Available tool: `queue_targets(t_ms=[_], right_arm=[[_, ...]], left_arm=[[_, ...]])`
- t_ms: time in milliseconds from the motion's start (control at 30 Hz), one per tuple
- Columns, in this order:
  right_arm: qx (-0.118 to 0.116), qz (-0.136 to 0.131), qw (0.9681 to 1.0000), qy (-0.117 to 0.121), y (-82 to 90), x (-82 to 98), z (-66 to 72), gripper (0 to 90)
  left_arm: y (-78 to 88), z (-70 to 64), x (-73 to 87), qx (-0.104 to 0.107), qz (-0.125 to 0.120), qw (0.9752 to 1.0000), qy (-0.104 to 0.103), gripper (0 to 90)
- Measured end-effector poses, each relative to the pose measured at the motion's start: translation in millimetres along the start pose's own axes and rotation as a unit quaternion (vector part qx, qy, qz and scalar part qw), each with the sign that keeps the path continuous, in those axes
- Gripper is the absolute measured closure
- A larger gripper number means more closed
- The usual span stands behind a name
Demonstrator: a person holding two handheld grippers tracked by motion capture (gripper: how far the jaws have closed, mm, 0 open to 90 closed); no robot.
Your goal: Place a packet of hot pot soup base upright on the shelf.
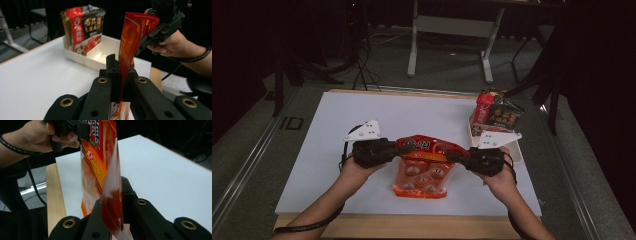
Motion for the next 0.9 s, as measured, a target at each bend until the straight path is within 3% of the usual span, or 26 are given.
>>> queue_targets(t_ms=[167,267,367,400,467,533,567,600,700,767,900], right_arm=[[0.008,0.002,0.9999,0.006,5.9,-11.8,2.0,90.0],[0.021,0.008,0.9997,0.013,7.1,-16.0,0.6,90.0],[0.017,0.005,0.9998,0.01,7.2,-19.3,0.3,90.0],[0.018,0.004,0.9998,0.011,6.4,-22.2,0.0,90.0],[0.022,0.012,0.9995,0.017,4.9,-23.4,-1.0,90.0],[0.021,0.012,0.9996,0.017,4.6,-24.3,-1.2,90.0],[0.024,0.016,0.9994,0.02,4.7,-25.1,-1.6,90.0],[0.024,0.012,0.9994,0.021,7.1,-28.3,-1.9,90.0],[0.028,0.002,0.9994,0.019,13.1,-34.4,-3.7,90.0],[0.035,-0.003,0.9992,0.02,18.6,-39.8,-5.4,90.0],[0.041,-0.016,0.9988,0.024,28.9,-52.2,-5.7,90.0]], left_arm=[[0.6,-0.4,0.8,0.006,-0.001,1.0,-0.004,85.9],[-0.8,2.5,2.9,0.0,-0.001,1.0,-0.004,81.8],[-1.2,7.4,2.8,-0.006,-0.011,0.9999,0.009,76.5],[-0.8,9.3,2.4,-0.009,-0.015,0.9998,0.011,68.5],[-0.2,12.0,2.0,-0.009,-0.02,0.9996,0.015,62.9],[0.0,13.6,2.1,-0.013,-0.021,0.9996,0.016,48.9],[1.3,16.7,2.4,-0.021,-0.025,0.9992,0.022,48.9],[1.9,18.2,2.7,-0.025,-0.026,0.9991,0.023,37.3],[3.6,22.5,4.5,-0.03,-0.028,0.9982,0.044,20.7],[3.9,22.6,9.9,-0.026,-0.022,0.9985,0.043,12.0],[2.4,21.3,18.1,-0.025,-0.014,0.9984,0.048,5.4]])
Point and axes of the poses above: each handheld gripper's, and its own axes: y roughly backward along the jaws, x roughly out of its underside, z roughly to its left, the point moved 9 cm from there along -y, roughly forward along the jaws, and after that the axes turned 11 degrees about -x, right-handed, at the moved point
